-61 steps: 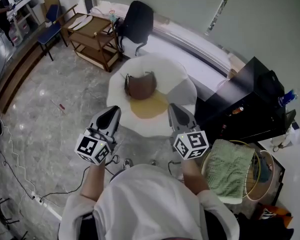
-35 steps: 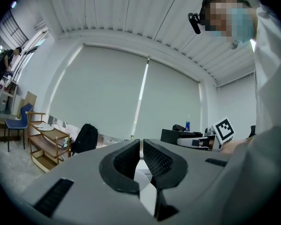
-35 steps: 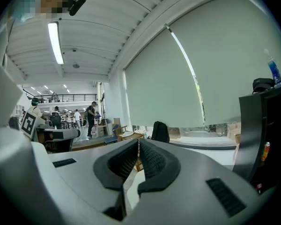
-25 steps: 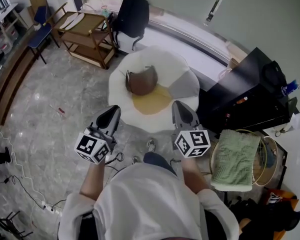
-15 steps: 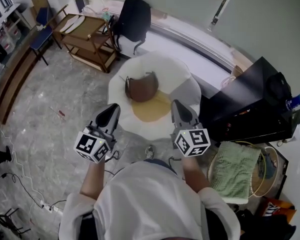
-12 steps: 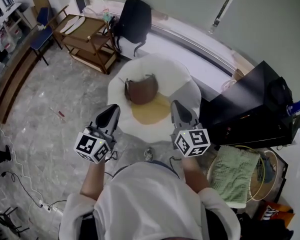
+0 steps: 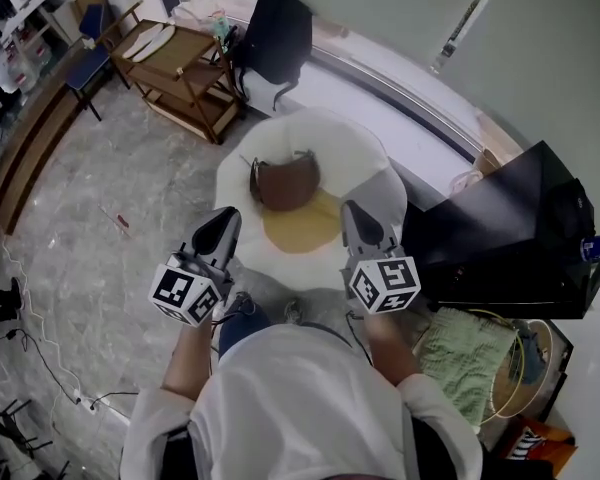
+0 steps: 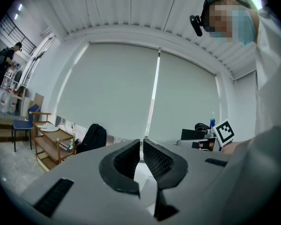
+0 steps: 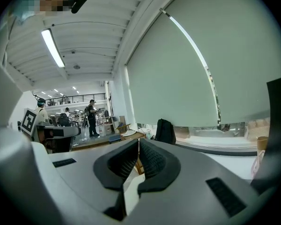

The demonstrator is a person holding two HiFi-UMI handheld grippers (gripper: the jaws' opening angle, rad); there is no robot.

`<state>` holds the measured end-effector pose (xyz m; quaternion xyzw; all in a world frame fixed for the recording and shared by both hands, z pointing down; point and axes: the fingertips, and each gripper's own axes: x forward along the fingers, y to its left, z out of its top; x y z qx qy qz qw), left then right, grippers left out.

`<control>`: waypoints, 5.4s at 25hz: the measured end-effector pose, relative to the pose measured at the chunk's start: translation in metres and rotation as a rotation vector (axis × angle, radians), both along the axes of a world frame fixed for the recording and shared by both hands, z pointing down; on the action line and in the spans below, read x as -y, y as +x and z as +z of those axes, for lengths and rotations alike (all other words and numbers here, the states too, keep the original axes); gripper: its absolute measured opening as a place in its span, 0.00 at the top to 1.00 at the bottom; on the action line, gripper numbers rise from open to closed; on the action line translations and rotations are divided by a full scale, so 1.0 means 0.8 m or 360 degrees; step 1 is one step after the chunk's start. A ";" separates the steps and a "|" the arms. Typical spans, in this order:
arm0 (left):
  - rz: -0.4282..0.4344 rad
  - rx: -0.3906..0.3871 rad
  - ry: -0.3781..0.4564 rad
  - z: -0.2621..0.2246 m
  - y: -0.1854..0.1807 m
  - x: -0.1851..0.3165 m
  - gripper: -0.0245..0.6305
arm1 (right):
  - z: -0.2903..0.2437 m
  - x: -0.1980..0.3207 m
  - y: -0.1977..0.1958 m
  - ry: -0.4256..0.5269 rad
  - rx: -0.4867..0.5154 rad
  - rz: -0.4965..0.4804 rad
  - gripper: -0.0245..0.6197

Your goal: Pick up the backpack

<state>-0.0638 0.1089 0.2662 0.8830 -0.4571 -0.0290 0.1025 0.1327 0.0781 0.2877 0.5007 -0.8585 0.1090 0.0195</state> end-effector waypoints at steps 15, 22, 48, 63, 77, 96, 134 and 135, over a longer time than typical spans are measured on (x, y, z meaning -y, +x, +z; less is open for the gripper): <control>0.0198 -0.0040 -0.0019 0.001 -0.050 0.103 0.89 | -0.005 0.077 -0.057 -0.0005 -0.0022 0.0167 0.91; 0.0348 -0.0055 -0.0009 -0.003 -0.078 0.165 0.89 | -0.012 0.117 -0.096 0.0004 -0.0034 0.0275 0.91; 0.0579 -0.0098 -0.0016 0.011 -0.076 0.275 0.89 | -0.009 0.196 -0.100 0.0017 -0.0081 0.0472 0.91; 0.0191 -0.0079 0.0013 0.007 -0.017 0.266 0.89 | -0.011 0.222 -0.031 0.0037 -0.0101 0.0139 0.91; 0.0179 -0.0018 -0.0070 0.031 -0.009 0.276 0.89 | 0.005 0.233 -0.020 0.0021 -0.0090 0.0149 0.91; 0.0222 -0.0020 -0.0161 0.124 0.012 0.304 0.90 | 0.101 0.281 -0.017 -0.0136 -0.0094 0.0129 0.91; -0.0059 0.0070 -0.0449 0.389 -0.036 0.377 0.90 | 0.376 0.381 -0.044 -0.0384 -0.0171 -0.0005 0.91; -0.0064 0.0075 -0.0451 0.397 -0.037 0.379 0.90 | 0.385 0.383 -0.044 -0.0389 -0.0172 -0.0009 0.91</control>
